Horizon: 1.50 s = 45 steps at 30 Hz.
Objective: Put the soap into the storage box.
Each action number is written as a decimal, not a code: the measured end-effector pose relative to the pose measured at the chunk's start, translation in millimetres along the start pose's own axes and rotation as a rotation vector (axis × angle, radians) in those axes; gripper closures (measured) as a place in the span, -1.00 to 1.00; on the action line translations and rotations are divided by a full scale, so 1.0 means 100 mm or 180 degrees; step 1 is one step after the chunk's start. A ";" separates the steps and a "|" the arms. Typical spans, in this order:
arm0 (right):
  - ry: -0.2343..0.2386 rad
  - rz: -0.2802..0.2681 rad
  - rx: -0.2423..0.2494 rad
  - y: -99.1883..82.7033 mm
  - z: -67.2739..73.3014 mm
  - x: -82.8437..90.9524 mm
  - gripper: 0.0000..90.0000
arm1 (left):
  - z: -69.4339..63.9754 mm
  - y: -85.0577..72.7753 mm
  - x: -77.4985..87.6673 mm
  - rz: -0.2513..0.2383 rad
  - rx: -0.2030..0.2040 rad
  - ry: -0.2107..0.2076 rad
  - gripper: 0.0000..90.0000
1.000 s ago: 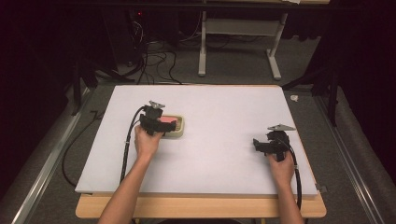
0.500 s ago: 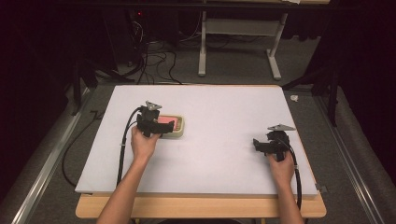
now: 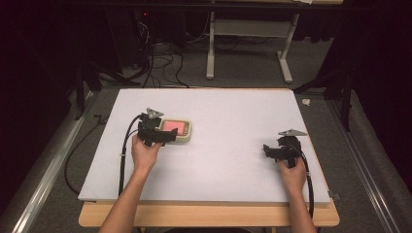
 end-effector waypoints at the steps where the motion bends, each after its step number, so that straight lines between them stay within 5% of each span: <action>1: 0.0000 0.0002 -0.0005 0.00 0.00 0.00 -0.65 | 0.00 -0.01 0.01 -0.0006 0.0007 -0.0003 -0.70; 45: 0.0001 0.0001 -0.0012 0.00 0.00 0.00 -0.65 | 0.06 -0.26 0.39 -0.0128 0.0120 -0.0138 -0.69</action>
Point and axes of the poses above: each handheld gripper's, and its own axes: x roughly backward along the jaws, y roughly out of its top, z roughly to its left, the point moved 9 cm from there along -x, roughly forward along the jaws, and after that the axes turned 10 degrees about x, right-handed, at the moved point
